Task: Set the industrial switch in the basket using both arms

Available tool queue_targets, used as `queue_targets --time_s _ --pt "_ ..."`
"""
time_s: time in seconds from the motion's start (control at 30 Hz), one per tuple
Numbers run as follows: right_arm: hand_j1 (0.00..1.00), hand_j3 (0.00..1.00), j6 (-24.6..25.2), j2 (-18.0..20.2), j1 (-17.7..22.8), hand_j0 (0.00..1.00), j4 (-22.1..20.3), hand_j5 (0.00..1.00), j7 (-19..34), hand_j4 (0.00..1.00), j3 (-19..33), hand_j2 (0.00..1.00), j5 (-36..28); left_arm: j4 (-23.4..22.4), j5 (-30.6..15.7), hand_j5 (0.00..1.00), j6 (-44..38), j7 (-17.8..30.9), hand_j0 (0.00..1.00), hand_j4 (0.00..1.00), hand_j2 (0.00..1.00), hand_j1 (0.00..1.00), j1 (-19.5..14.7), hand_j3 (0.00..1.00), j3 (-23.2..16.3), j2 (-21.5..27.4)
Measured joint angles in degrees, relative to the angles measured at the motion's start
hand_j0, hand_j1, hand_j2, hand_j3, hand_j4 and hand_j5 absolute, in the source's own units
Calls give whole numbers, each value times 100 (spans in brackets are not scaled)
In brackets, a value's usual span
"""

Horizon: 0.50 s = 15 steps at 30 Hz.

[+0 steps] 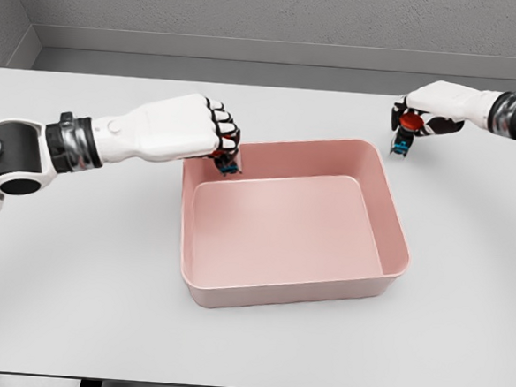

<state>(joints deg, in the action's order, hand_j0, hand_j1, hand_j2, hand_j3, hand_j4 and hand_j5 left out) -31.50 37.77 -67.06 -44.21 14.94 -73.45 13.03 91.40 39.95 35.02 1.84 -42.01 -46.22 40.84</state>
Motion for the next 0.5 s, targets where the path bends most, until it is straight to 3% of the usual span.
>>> queue_targets --time_s 0.2,0.5 --pt "45 45 -295 109 -9 45 -18 45 24 45 144 45 1 240 1 33 1 196 33 33 33 33 211 33 -109 -36" --pt "45 45 -355 381 -53 45 -287 45 22 45 313 45 0 296 29 35 1 371 35 35 35 35 237 35 -137 -271"
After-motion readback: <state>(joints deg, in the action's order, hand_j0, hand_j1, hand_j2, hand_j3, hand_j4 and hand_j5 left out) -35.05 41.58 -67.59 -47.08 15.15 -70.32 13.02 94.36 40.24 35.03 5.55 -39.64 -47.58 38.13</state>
